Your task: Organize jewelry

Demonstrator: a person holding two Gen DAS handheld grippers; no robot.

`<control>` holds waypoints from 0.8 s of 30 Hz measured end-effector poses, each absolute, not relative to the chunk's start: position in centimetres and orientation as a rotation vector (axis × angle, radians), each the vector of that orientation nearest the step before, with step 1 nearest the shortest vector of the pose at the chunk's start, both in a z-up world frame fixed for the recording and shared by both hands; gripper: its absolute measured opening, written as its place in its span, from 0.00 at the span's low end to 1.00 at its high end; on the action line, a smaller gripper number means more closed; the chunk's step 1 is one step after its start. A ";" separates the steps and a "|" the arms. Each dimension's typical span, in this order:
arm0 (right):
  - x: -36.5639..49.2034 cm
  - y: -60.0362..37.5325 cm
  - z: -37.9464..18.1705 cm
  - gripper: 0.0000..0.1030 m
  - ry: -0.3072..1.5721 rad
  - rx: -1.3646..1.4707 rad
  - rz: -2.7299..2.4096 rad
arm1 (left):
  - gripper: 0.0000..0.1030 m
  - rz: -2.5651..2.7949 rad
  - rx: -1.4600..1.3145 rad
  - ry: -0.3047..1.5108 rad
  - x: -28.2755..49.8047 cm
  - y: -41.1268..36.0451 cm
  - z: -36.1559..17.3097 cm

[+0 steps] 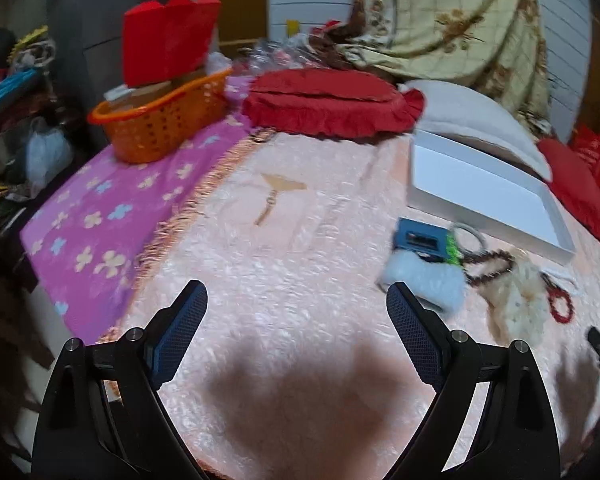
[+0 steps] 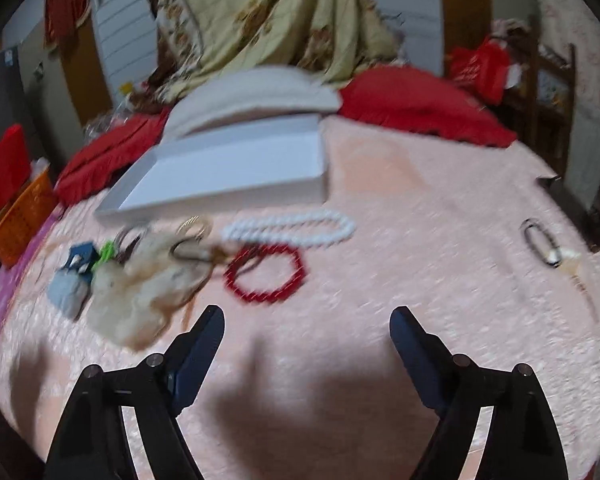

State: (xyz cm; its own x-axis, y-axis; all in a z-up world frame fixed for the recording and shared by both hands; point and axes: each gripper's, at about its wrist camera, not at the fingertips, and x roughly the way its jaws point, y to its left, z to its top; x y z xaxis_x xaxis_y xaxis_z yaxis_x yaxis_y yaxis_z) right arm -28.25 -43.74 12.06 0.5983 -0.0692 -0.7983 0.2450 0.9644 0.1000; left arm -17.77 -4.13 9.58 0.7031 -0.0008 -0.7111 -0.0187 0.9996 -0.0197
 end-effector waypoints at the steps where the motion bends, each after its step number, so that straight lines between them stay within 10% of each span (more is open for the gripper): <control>1: -27.9 -43.5 12.2 0.79 0.922 0.219 -0.165 | 0.89 0.002 -0.033 0.792 -17.7 -4.2 9.6; 15: -17.6 -51.4 12.6 0.79 0.957 0.247 -0.213 | 0.87 -0.239 0.019 0.907 -2.4 -10.8 11.0; 24: -11.0 -53.6 9.1 0.67 1.019 0.343 -0.188 | 0.54 -0.305 0.086 1.073 6.0 -16.0 5.2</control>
